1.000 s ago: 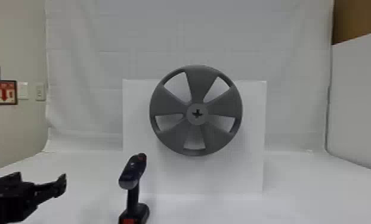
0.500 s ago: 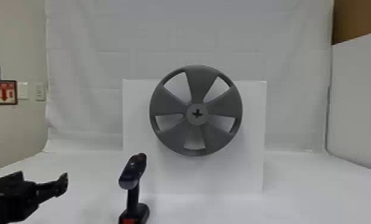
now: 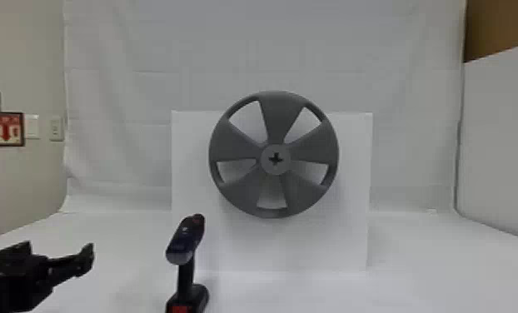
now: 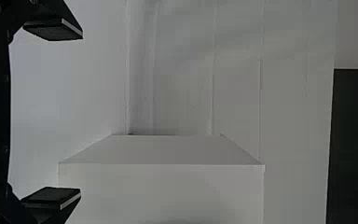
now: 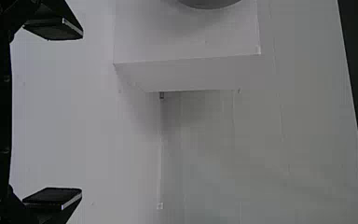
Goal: Grasp the drill and bring into the middle of wheel
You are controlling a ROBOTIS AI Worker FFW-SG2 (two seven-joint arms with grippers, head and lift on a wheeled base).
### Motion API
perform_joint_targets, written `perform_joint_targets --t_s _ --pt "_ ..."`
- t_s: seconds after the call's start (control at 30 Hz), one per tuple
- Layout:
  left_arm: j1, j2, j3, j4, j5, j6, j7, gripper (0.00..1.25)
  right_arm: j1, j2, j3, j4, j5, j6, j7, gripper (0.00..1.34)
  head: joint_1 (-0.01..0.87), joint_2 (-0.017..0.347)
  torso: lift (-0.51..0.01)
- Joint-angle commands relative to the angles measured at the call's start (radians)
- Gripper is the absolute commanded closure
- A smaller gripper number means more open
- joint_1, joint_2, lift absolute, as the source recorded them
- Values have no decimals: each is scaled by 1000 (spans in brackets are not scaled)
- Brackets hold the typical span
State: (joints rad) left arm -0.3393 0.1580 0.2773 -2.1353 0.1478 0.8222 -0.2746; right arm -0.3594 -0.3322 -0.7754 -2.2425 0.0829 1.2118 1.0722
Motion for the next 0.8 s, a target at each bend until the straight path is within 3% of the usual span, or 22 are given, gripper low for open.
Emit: perform_joint_targets --t_s 0.0,0.77 --pt "-1 0 0 -2 6 0 0 102 5 -1 -1 0 1 -1 0 113 54 31 -403" --pt "-1 0 -6 -9 7 12 0 102 0 1 25 0 23 0 0 113 54 31 -403"
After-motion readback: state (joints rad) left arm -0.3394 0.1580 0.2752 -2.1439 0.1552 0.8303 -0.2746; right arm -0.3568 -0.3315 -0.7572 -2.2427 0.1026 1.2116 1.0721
